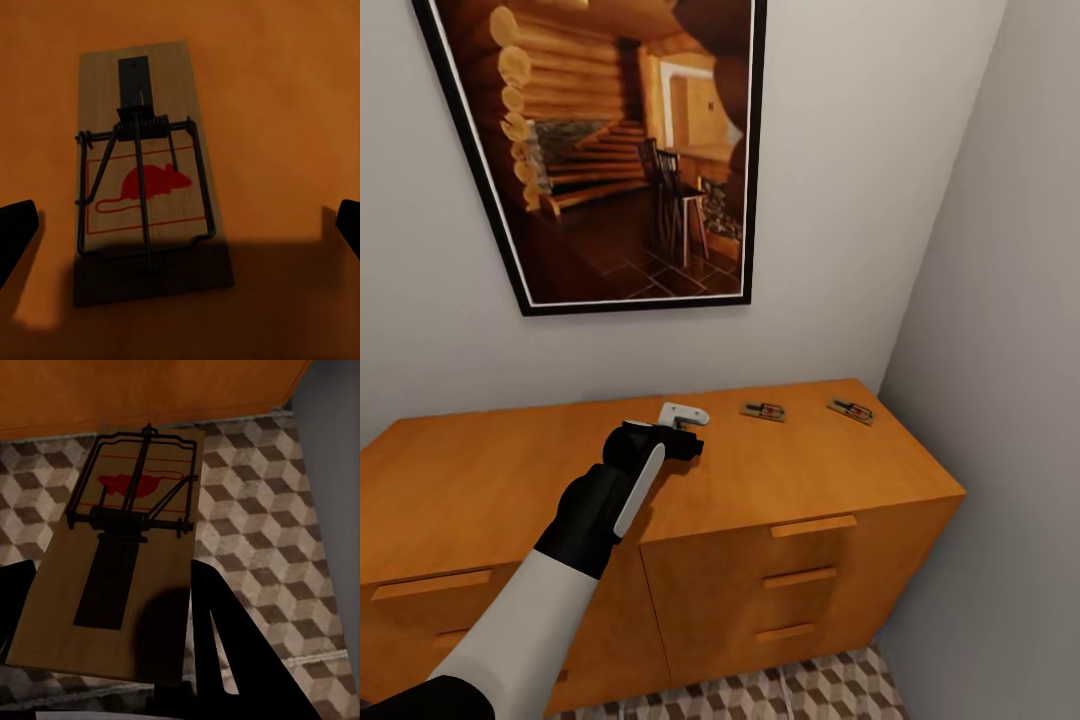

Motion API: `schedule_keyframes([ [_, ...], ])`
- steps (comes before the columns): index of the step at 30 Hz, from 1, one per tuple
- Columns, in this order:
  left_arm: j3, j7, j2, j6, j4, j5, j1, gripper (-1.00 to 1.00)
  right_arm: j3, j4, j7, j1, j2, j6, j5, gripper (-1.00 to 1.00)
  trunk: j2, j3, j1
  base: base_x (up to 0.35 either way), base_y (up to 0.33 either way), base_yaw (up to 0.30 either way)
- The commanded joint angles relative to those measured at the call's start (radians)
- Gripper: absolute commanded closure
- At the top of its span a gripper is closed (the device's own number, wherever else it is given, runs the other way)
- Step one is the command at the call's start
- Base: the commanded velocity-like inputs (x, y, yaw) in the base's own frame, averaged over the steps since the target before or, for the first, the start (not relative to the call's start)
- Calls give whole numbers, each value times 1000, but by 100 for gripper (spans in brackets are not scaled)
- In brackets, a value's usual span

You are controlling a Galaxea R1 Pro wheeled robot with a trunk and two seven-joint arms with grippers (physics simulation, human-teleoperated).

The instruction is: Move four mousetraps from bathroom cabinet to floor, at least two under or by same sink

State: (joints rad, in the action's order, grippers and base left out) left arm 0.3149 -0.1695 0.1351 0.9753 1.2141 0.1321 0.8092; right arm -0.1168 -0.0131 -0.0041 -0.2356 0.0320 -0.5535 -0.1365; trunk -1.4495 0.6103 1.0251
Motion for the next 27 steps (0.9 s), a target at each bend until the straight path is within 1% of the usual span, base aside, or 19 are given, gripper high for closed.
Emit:
schedule_keyframes([
  [1, 1, -10, 0, 3, 0, 11, 1, -100, -9, 1, 4, -1, 0, -3, -6, 100, -1, 2, 0, 0, 0, 0],
  [10, 1, -10, 0, 3, 0, 11, 1, -100, -9, 1, 4, -1, 0, -3, -6, 100, -1, 7, 0, 0, 0, 0],
  [27, 1, -10, 0, 3, -8, 11, 1, -100, -9, 1, 4, -1, 0, -3, -6, 100, -1, 8, 0, 0, 0, 0],
])
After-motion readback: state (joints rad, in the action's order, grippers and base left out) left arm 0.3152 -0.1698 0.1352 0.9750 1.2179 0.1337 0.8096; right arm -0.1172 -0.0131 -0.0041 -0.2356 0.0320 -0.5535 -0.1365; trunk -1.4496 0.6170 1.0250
